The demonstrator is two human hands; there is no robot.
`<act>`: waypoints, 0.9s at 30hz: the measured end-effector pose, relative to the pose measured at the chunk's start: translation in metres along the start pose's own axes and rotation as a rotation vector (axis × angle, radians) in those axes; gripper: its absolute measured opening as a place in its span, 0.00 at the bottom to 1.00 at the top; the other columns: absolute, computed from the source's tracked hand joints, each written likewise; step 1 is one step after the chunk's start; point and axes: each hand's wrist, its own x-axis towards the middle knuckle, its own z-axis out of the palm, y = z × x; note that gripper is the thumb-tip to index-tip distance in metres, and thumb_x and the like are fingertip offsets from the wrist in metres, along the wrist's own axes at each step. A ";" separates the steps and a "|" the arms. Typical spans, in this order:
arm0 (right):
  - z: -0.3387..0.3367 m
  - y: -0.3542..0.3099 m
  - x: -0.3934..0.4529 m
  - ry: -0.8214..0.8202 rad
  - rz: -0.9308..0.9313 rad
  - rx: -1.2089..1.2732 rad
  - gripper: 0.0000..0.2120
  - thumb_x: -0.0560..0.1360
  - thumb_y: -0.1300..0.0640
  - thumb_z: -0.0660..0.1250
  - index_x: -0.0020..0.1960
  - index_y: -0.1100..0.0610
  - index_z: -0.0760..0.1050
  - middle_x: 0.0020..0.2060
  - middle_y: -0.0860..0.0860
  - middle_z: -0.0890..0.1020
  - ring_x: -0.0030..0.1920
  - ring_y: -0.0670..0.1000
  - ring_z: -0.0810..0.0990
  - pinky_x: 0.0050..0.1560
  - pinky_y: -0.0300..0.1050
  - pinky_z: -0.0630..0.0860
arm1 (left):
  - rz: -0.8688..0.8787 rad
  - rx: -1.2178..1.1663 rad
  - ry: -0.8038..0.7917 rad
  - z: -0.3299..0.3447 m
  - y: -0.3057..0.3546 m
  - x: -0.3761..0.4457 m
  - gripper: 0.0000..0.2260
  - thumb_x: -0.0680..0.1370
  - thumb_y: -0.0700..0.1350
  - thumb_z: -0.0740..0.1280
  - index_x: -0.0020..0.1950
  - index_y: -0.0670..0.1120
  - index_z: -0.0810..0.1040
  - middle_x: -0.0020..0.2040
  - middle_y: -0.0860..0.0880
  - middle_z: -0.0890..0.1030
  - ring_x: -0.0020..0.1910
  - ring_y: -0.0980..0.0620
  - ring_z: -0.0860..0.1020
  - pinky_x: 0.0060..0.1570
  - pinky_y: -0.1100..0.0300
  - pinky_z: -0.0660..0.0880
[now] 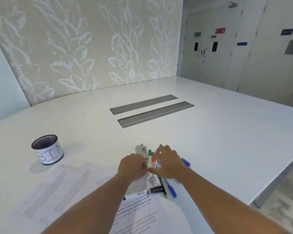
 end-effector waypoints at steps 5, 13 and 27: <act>0.011 -0.001 -0.008 -0.093 -0.023 0.015 0.25 0.70 0.33 0.64 0.63 0.42 0.75 0.62 0.46 0.70 0.65 0.51 0.65 0.65 0.52 0.67 | -0.047 -0.087 -0.046 0.007 -0.002 -0.004 0.09 0.73 0.54 0.68 0.51 0.58 0.84 0.46 0.59 0.84 0.48 0.57 0.81 0.47 0.60 0.76; 0.010 0.004 -0.016 -0.016 -0.179 0.048 0.20 0.74 0.34 0.59 0.57 0.42 0.80 0.63 0.47 0.71 0.64 0.50 0.66 0.64 0.53 0.66 | -0.086 -0.191 -0.019 0.011 -0.003 -0.009 0.07 0.72 0.53 0.68 0.49 0.59 0.83 0.44 0.59 0.83 0.44 0.56 0.81 0.44 0.60 0.77; 0.018 0.005 -0.030 0.036 -0.462 -0.063 0.16 0.72 0.39 0.66 0.37 0.50 0.79 0.58 0.48 0.73 0.58 0.51 0.66 0.59 0.53 0.67 | -0.129 -0.272 -0.010 0.013 -0.006 -0.011 0.04 0.71 0.54 0.69 0.41 0.58 0.84 0.38 0.61 0.83 0.40 0.58 0.80 0.36 0.63 0.73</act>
